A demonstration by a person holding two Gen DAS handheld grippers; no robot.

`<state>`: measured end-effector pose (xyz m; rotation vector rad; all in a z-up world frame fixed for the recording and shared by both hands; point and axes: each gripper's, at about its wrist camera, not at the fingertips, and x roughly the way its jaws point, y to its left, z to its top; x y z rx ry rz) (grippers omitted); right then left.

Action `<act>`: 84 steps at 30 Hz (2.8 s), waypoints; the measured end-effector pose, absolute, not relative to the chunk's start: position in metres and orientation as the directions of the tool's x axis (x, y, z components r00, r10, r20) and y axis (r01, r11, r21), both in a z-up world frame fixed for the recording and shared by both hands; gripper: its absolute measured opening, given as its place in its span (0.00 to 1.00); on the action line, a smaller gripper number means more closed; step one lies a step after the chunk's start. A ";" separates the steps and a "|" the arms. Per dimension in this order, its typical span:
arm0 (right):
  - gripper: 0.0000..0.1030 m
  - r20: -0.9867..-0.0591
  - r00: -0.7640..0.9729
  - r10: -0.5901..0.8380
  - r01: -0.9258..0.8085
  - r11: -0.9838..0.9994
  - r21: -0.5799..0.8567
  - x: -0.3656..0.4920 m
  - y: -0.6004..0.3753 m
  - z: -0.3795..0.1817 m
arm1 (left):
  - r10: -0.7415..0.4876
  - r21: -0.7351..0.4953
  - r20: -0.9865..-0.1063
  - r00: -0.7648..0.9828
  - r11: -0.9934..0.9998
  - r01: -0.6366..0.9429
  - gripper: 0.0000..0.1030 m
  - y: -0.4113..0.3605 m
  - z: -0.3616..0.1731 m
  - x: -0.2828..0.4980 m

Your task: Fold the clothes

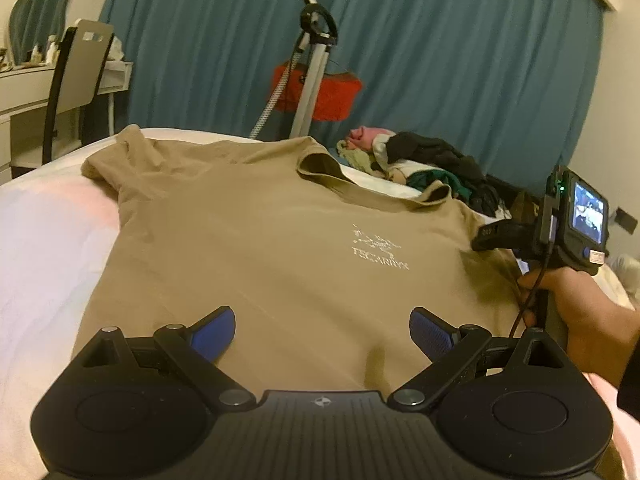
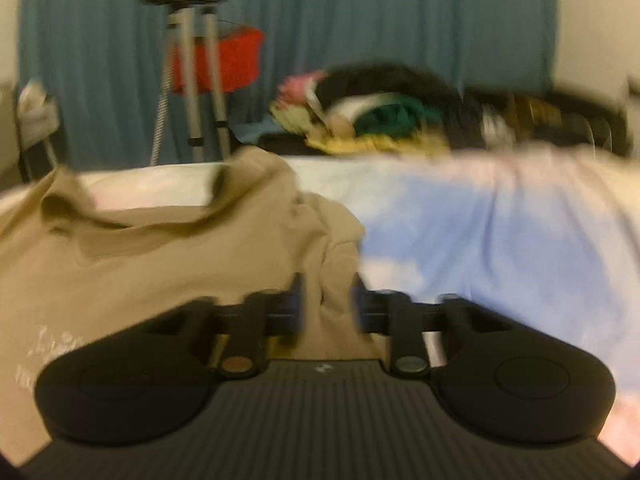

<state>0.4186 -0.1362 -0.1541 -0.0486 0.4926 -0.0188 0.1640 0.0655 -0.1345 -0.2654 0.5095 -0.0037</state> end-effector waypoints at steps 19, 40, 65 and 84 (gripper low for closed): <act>0.68 -0.383 0.812 0.440 -0.439 0.893 0.096 0.329 -0.065 -0.126 | 0.024 -0.261 -0.462 0.886 0.952 -0.161 0.93 0.071 -0.131 0.151; 0.15 -0.479 0.853 0.208 -0.292 0.950 -0.107 0.399 -0.024 -0.122 | 0.077 -0.272 -0.445 0.892 0.938 -0.217 0.93 0.075 -0.141 0.154; 0.84 -0.427 0.904 0.016 0.244 0.801 0.547 0.322 -0.317 -0.166 | 0.078 -0.179 -0.455 0.887 0.968 -0.177 0.93 0.066 -0.146 0.151; 0.11 -0.441 0.894 -0.083 0.271 0.882 0.385 0.371 -0.296 -0.191 | 0.100 -0.085 -0.501 0.859 0.983 -0.165 0.93 0.054 -0.164 0.150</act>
